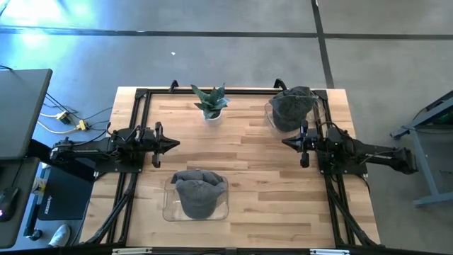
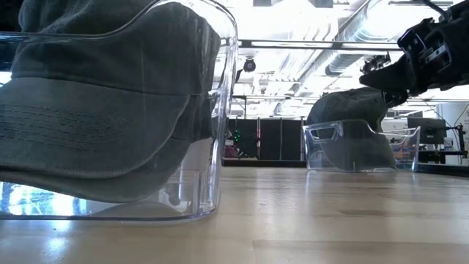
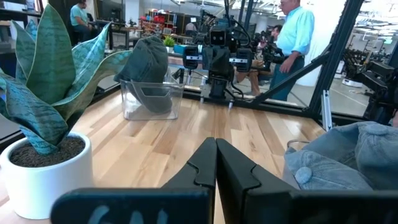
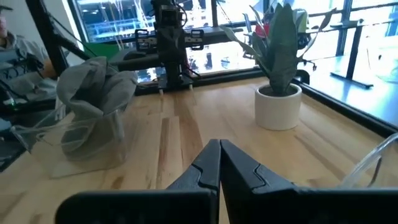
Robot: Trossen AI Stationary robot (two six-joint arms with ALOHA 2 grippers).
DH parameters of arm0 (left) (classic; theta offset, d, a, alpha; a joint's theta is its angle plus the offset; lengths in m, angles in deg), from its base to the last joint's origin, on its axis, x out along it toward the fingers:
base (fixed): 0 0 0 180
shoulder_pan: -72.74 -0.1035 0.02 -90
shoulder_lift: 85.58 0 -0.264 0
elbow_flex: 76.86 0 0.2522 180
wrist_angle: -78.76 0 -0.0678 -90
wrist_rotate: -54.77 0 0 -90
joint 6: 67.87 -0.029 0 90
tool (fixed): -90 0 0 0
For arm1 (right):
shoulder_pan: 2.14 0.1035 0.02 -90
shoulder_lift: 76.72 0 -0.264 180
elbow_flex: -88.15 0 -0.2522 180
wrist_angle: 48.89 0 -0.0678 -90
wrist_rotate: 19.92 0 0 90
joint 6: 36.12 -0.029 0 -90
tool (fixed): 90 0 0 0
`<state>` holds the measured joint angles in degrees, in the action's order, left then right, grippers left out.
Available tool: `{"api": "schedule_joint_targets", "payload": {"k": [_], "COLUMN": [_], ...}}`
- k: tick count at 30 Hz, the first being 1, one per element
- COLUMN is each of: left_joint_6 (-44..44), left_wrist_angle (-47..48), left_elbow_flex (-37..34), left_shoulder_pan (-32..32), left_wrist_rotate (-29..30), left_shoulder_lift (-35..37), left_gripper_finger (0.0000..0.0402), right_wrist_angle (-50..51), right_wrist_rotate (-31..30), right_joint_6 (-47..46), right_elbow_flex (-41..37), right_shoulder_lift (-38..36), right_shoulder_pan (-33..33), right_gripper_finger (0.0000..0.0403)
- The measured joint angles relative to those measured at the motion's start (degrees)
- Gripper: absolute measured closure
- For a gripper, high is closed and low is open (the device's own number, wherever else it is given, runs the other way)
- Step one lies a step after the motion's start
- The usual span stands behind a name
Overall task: Pick & Place hat
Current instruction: Return to Home Position
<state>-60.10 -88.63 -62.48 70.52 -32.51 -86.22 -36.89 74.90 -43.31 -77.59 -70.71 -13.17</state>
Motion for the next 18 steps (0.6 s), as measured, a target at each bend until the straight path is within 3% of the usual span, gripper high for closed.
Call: {"api": "schedule_joint_targets", "payload": {"k": [13,18], "left_joint_6": [0.0,0.0], "left_wrist_angle": [0.0,0.0], "left_elbow_flex": [0.0,0.0], "left_shoulder_pan": [0.0,0.0], "left_wrist_rotate": [0.0,-0.1], "left_shoulder_lift": [0.0,0.0], "left_gripper_finger": [0.0401,0.0401], "right_wrist_angle": [0.2,0.6], "right_wrist_rotate": [-0.4,-3.0], "right_joint_6": [4.5,1.4], "right_elbow_flex": [0.0,0.0], "right_shoulder_lift": [-0.1,-5.5], "right_shoulder_pan": [0.3,7.7], "right_gripper_finger": [0.0395,0.0398]}}
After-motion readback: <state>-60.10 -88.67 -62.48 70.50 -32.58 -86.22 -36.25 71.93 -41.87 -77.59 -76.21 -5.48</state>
